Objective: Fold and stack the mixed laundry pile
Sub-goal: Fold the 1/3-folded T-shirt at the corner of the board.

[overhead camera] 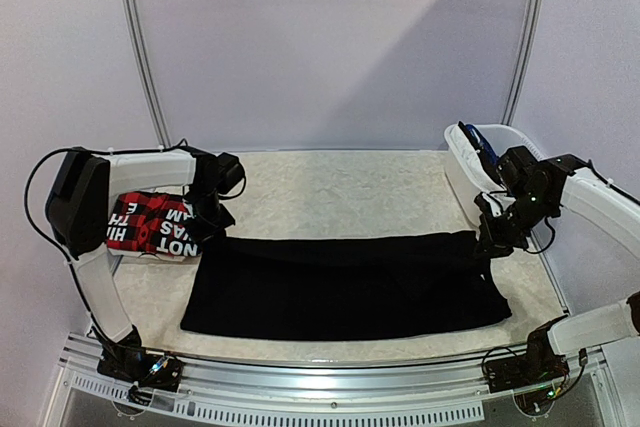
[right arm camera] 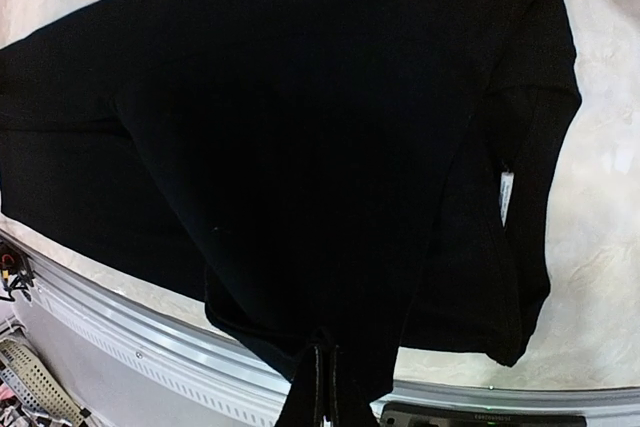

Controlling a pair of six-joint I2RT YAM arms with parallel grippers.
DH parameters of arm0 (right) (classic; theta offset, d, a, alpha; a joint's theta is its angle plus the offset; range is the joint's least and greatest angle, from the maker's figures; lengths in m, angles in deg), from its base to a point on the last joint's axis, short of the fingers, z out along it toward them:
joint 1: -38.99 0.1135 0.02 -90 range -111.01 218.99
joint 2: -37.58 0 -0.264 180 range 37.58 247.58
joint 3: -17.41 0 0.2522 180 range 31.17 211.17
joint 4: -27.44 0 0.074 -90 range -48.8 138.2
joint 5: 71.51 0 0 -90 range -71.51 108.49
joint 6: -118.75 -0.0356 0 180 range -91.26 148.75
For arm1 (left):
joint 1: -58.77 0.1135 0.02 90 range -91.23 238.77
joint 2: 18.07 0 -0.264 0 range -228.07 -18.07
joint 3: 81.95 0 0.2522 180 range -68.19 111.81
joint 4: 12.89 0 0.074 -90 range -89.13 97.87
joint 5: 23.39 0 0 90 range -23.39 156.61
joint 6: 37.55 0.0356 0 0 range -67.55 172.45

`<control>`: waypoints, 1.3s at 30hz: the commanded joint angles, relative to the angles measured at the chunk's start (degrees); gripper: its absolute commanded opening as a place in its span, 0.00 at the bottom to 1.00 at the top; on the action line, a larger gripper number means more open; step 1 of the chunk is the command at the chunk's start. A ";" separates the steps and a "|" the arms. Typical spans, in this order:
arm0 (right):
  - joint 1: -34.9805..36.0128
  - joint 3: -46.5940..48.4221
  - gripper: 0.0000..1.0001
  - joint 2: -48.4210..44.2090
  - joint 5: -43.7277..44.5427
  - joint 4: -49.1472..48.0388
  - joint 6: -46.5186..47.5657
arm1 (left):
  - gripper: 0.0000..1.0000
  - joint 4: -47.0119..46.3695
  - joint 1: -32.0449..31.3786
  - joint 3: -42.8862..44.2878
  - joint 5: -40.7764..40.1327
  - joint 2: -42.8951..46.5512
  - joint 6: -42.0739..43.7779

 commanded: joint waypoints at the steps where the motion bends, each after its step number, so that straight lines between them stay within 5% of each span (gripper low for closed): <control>1: 0.36 -2.20 0.00 1.19 1.37 1.95 -1.25 | 0.00 1.71 -1.46 -1.55 -0.40 1.93 0.50; 14: 0.36 -4.62 0.00 4.14 3.46 3.78 -5.32 | 0.00 1.91 -1.98 -3.79 0.11 2.03 0.83; 21: 0.37 -6.55 0.04 6.17 3.50 4.68 -7.35 | 0.18 1.42 -2.15 -5.73 1.65 3.62 1.28; 24: 0.37 -6.69 0.05 7.00 3.34 5.30 -7.72 | 0.36 1.95 -2.40 -7.04 1.89 6.17 1.03; 27: 0.37 -6.67 0.13 7.23 3.08 5.80 -8.03 | 0.48 3.23 -2.80 -7.26 0.94 9.12 1.14; 34: 0.37 -4.40 0.39 7.81 6.65 8.40 -9.05 | 0.48 1.92 -4.62 -5.99 -3.24 14.95 5.72; 39: 0.35 1.54 0.43 8.83 7.71 7.95 -6.95 | 0.45 -4.31 -7.14 -2.62 -3.18 12.11 16.13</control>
